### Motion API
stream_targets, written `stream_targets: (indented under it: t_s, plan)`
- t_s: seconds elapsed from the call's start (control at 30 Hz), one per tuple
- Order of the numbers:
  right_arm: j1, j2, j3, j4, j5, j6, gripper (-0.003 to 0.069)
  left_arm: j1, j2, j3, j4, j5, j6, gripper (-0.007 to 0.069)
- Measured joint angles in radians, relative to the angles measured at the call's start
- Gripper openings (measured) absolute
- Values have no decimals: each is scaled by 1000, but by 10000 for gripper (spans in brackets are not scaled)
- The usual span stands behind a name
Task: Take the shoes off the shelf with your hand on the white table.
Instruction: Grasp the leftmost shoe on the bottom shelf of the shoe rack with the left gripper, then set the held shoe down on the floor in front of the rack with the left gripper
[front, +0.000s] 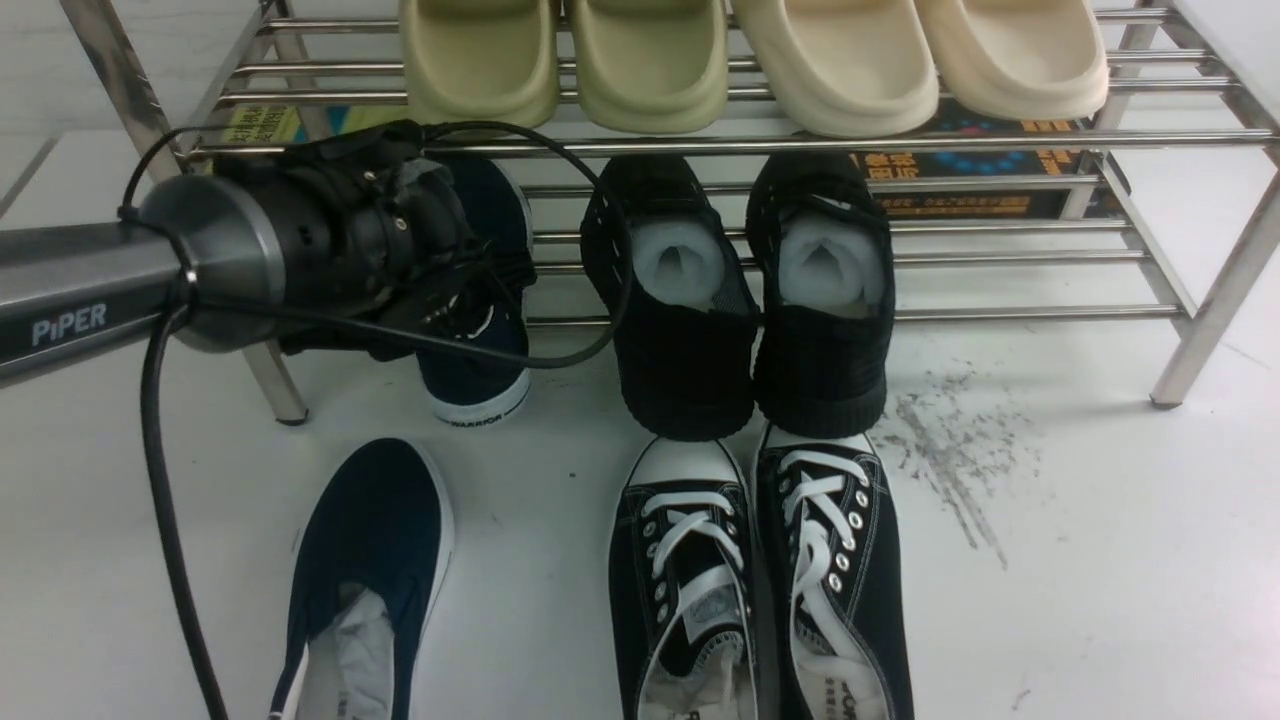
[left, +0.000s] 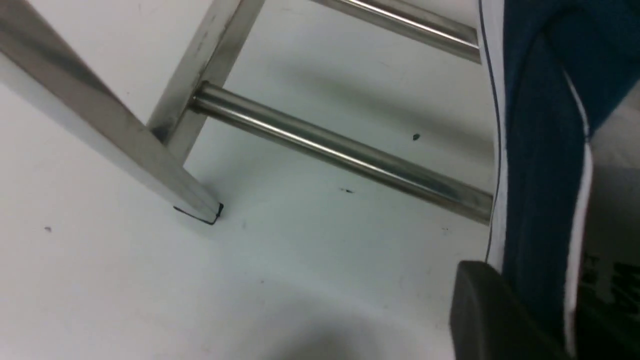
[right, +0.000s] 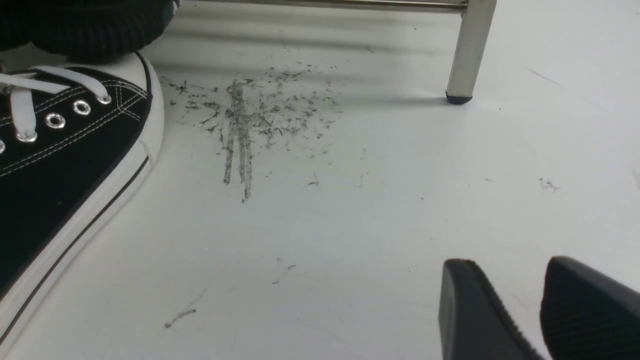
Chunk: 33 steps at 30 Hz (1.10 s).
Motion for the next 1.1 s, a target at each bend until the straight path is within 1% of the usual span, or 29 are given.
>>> stream_targets:
  t_s: [0.03,0.1,0.23,0.27,0.33,0.37,0.4,0.43,0.47,0.5,0.57,0.67,0.7,0.8,0.9,0.93,1.0,1.03,1.07,1.1]
  plan:
    - [0,0,0,0,0,0,237,0,0,0,0,0,5,37]
    - [0,0,0,0,0,0,237,0,-2,0,-6,0,18,31]
    - [0,0,0,0,0,0,237,0,-58,0,-126,43,140,31]
    - [0,0,0,0,0,0,237,0,-62,0,-134,47,140,31]
    - [0,0,0,0,0,0,237,0,-125,0,-235,108,254,31]
    - [0,0,0,0,0,0,237,0,-125,0,-243,108,262,31]
    - [0,0,0,0,0,0,237,0,-164,0,-306,144,325,31]
    - [0,0,0,0,0,0,237,0,-185,0,-339,165,363,31]
    - [0,0,0,0,0,0,237,0,-189,0,-339,170,370,31]
    - [0,0,0,0,0,0,237,-1,-216,0,-391,206,425,31]
    - [0,0,0,0,0,0,237,-2,-256,1,-455,249,494,31]
    - [0,0,0,0,0,0,237,-21,-309,12,-489,302,547,31]
    - [0,0,0,0,0,0,237,-43,-343,27,-494,328,554,31]
    - [0,0,0,0,0,0,237,-95,-409,75,-502,370,543,31]
    - [0,0,0,0,0,0,237,-164,-473,143,-505,392,488,31]
    - [0,0,0,0,0,0,237,-169,-479,148,-505,392,482,31]
    - [0,0,0,0,0,0,237,-221,-498,192,-486,390,400,31]
    - [0,0,0,0,0,0,237,-245,-501,217,-463,386,333,31]
    - [0,0,0,0,0,0,237,-261,-502,228,-442,383,302,31]
    - [0,0,0,0,0,0,237,-280,-502,249,-413,376,237,31]
